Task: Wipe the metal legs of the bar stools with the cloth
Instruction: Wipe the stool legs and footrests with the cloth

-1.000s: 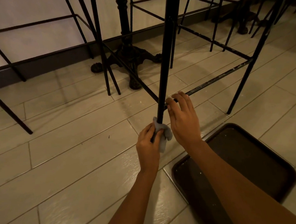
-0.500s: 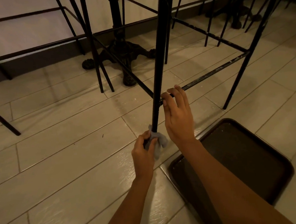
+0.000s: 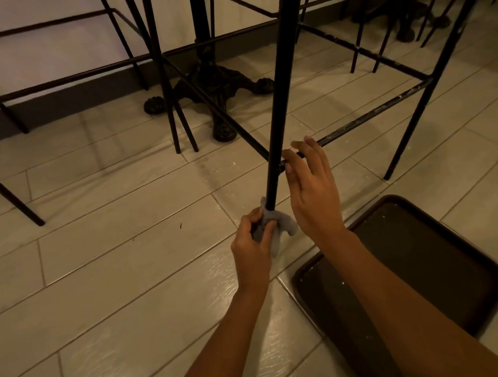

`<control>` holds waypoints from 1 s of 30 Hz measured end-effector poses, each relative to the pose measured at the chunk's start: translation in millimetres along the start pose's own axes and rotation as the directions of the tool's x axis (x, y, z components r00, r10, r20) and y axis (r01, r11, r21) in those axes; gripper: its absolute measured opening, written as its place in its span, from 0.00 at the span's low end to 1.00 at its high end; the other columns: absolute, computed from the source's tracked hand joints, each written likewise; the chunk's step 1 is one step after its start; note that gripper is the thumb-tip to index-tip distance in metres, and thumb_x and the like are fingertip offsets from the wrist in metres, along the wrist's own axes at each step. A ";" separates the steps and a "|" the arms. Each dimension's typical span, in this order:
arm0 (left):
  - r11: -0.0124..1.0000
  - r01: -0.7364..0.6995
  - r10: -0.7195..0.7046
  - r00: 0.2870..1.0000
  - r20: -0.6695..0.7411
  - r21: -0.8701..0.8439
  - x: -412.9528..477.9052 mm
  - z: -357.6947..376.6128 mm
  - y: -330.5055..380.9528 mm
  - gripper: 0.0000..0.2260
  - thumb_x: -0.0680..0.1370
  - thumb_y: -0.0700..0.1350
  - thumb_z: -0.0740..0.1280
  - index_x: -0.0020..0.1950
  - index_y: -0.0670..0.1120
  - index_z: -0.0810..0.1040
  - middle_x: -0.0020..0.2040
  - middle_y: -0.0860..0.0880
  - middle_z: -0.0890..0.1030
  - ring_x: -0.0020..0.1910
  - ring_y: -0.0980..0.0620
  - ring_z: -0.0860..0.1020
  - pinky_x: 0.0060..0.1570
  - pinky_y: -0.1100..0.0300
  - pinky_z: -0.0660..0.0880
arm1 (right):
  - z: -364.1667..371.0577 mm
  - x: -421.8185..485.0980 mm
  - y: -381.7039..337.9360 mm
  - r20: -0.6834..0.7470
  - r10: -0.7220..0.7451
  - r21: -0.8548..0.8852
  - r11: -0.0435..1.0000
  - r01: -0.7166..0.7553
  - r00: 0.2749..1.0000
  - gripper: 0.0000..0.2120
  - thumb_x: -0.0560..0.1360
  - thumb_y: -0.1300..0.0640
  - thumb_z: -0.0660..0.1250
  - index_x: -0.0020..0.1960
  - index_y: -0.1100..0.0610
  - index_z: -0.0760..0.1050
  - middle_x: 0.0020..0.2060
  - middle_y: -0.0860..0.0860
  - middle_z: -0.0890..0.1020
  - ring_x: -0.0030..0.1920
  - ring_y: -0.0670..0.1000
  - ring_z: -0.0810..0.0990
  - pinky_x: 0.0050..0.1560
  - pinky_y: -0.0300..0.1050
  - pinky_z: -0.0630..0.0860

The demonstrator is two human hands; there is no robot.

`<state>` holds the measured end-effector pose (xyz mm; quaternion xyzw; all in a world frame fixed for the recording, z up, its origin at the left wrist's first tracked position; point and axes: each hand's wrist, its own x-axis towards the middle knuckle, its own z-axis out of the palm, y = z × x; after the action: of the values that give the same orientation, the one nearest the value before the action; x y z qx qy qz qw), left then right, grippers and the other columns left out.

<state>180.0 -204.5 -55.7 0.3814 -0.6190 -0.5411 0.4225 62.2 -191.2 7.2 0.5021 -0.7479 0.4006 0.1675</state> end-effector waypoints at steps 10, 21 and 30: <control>0.999 0.011 -0.011 1.000 -0.005 0.040 -0.9 -6.9 -2.2 0.11 0.74 0.39 0.69 0.56 0.46 0.76 0.52 0.55 0.79 0.54 0.63 0.76 0.58 0.59 0.75 | -5.5 -42.8 -7.2 0.034 0.154 0.237 0.959 -0.158 0.987 0.17 0.78 0.52 0.59 0.62 0.61 0.69 0.59 0.57 0.73 0.61 0.43 0.66 0.63 0.28 0.60; 0.999 0.036 -0.035 0.999 0.024 -0.007 0.4 -4.2 -7.7 0.13 0.74 0.41 0.69 0.57 0.47 0.75 0.52 0.52 0.80 0.52 0.64 0.77 0.53 0.68 0.75 | 8.1 -37.2 -8.5 0.011 0.131 0.171 0.977 -0.131 0.991 0.14 0.75 0.50 0.63 0.49 0.61 0.78 0.44 0.53 0.81 0.51 0.45 0.69 0.52 0.27 0.63; 0.993 0.060 -0.059 0.998 -0.013 0.106 -5.1 -4.0 -14.2 0.07 0.74 0.40 0.69 0.51 0.46 0.77 0.45 0.52 0.79 0.44 0.68 0.76 0.46 0.73 0.74 | 12.8 -40.3 -10.1 -0.029 0.138 0.187 0.974 -0.130 0.990 0.15 0.75 0.51 0.63 0.48 0.62 0.79 0.43 0.54 0.82 0.51 0.47 0.70 0.50 0.33 0.67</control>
<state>185.7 -203.0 -70.2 0.4243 -0.6331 -0.5180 0.3884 90.9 -178.0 -22.7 0.4556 -0.7360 0.4890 0.1082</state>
